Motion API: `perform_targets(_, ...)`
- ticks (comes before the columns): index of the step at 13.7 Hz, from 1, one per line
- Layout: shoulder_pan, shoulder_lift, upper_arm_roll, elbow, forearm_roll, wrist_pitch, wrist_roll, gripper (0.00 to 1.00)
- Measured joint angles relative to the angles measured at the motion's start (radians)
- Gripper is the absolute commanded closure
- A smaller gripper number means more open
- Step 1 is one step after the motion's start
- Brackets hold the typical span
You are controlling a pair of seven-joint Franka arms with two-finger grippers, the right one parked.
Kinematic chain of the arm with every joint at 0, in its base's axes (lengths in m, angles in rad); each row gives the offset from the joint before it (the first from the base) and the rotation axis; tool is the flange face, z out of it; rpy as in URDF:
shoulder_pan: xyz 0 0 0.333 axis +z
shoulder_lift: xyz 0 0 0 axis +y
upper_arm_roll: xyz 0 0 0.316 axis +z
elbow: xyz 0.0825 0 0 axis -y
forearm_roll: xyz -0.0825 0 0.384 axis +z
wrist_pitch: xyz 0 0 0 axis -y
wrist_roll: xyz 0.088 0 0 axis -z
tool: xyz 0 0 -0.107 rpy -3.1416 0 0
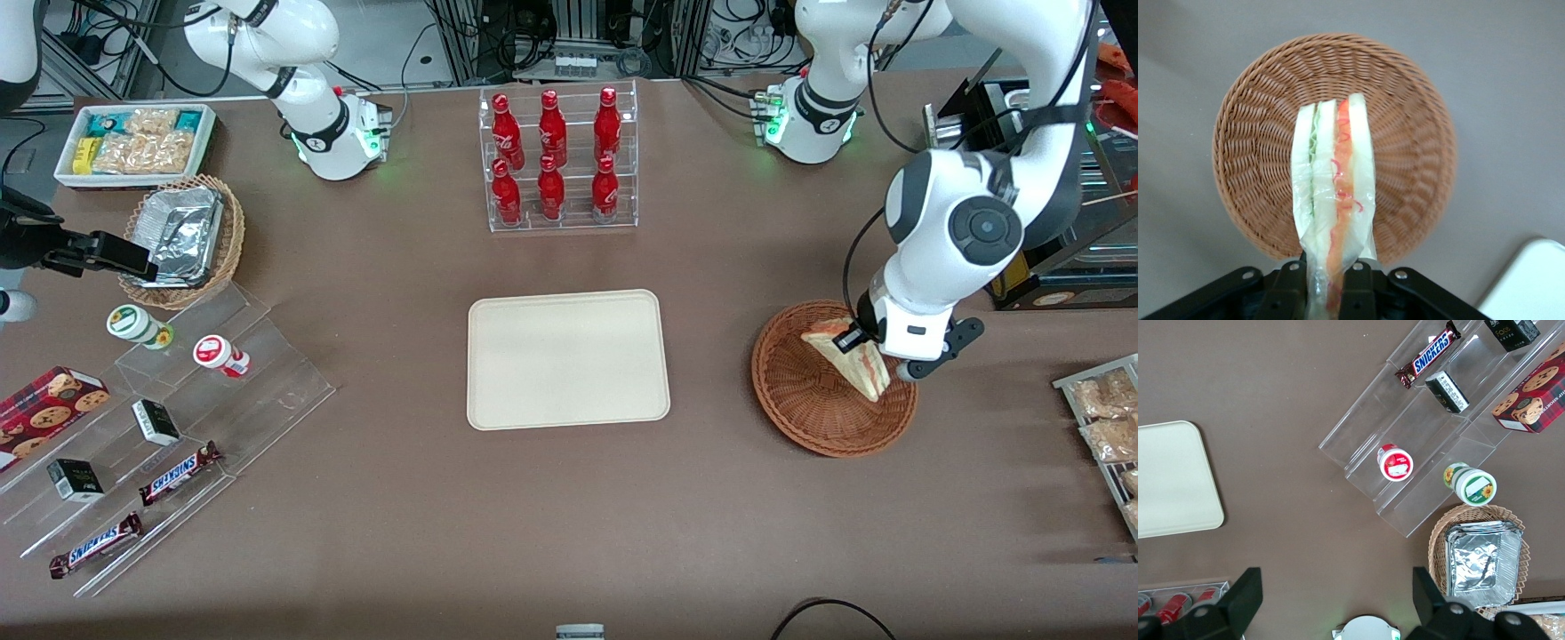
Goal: Place sandwich from basket to tray
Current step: 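Carry the sandwich with the left gripper over the cream tray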
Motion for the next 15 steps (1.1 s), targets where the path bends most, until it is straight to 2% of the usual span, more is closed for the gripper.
perform_targets(5,-0.177,0.058,-0.011,0.215,-0.001,-0.149,-0.008,1.0)
perform_targets(11,-0.398,0.217,-0.014,0.339,0.0,-0.151,-0.054,1.0)
perform_targets(15,-0.49,0.363,-0.014,0.454,0.0,-0.126,-0.054,1.0)
